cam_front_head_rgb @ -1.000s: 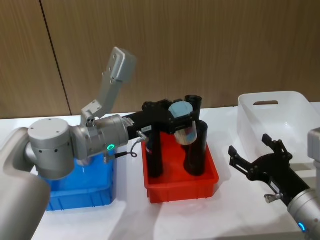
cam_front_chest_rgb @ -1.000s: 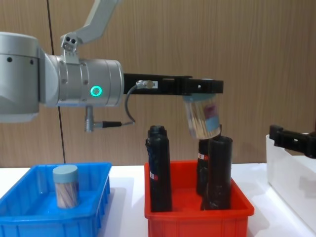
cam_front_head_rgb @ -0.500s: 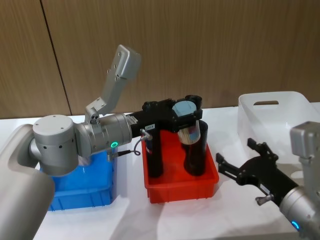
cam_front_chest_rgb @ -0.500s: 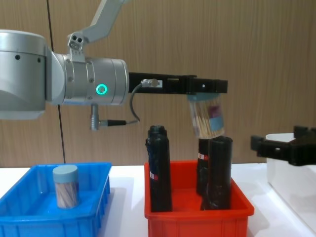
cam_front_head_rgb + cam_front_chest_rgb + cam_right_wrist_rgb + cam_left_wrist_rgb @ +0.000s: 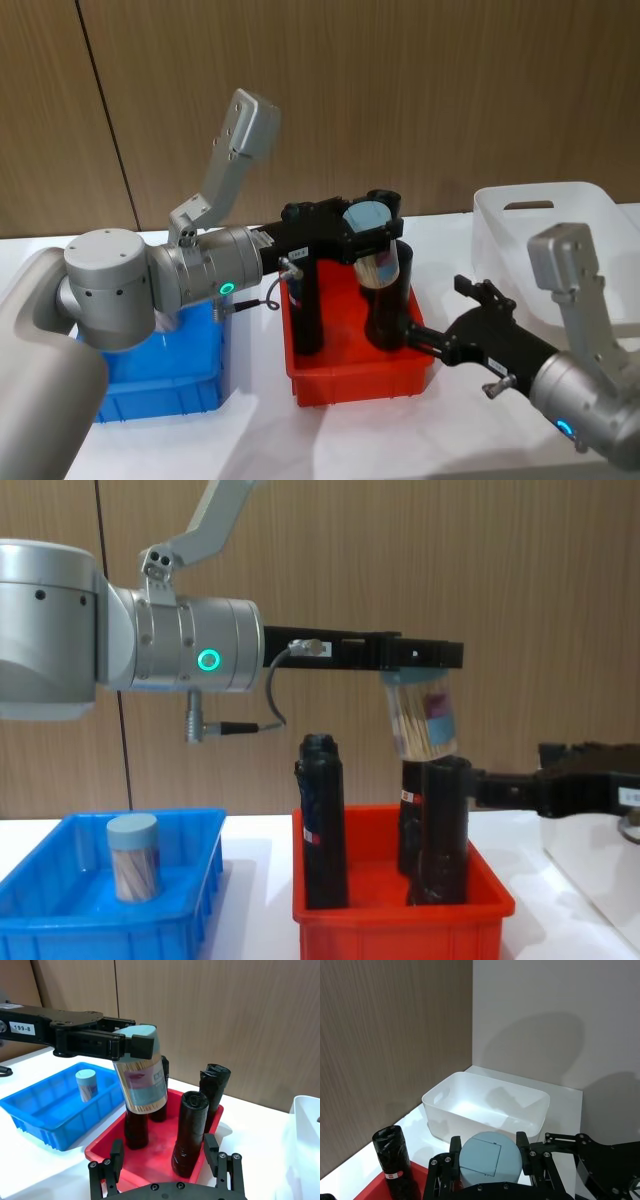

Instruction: Pick the cotton swabs from the blue box and place them into the white box.

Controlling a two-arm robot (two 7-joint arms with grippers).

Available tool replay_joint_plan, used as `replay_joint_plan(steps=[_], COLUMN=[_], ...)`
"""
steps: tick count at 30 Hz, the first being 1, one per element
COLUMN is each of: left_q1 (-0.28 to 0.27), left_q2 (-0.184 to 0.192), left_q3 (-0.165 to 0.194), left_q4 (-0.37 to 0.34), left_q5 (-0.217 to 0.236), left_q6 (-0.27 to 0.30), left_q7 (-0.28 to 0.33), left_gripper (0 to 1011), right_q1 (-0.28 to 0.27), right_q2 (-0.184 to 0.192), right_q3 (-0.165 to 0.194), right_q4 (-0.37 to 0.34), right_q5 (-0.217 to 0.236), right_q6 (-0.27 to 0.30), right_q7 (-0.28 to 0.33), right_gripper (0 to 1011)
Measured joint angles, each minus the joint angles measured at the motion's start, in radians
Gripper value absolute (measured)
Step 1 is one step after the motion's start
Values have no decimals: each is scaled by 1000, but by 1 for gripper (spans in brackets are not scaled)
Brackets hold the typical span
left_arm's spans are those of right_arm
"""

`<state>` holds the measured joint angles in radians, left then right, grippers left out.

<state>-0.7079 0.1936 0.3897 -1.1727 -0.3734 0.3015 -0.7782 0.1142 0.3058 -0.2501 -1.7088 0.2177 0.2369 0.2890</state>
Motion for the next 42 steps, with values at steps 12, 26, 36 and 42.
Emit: replay_joint_plan(steps=[12,26,36,42], left_q1=[-2,-3,-3,-3], left_q2=[-1,-2,-2,-2], left_q3=[0,0,0,0], left_q4=[2,3,4,4], left_q5=[0,0,0,0], left_q6=[1,1,1,1], left_q7=[-1,-1,-1,-1], left_gripper=[671,671,671,671], right_q1=[75,133,162,180], right_q2=[-30,-58,-75,-86], right_q3=[-6,-12,-20,-25], right_q4=[61,108,135,155], right_q5=[-25,-25,-24,-27], right_q6=[28,34,35,36], right_q7=[42,68,86,95], right_gripper=[1001,1001,1001,1001])
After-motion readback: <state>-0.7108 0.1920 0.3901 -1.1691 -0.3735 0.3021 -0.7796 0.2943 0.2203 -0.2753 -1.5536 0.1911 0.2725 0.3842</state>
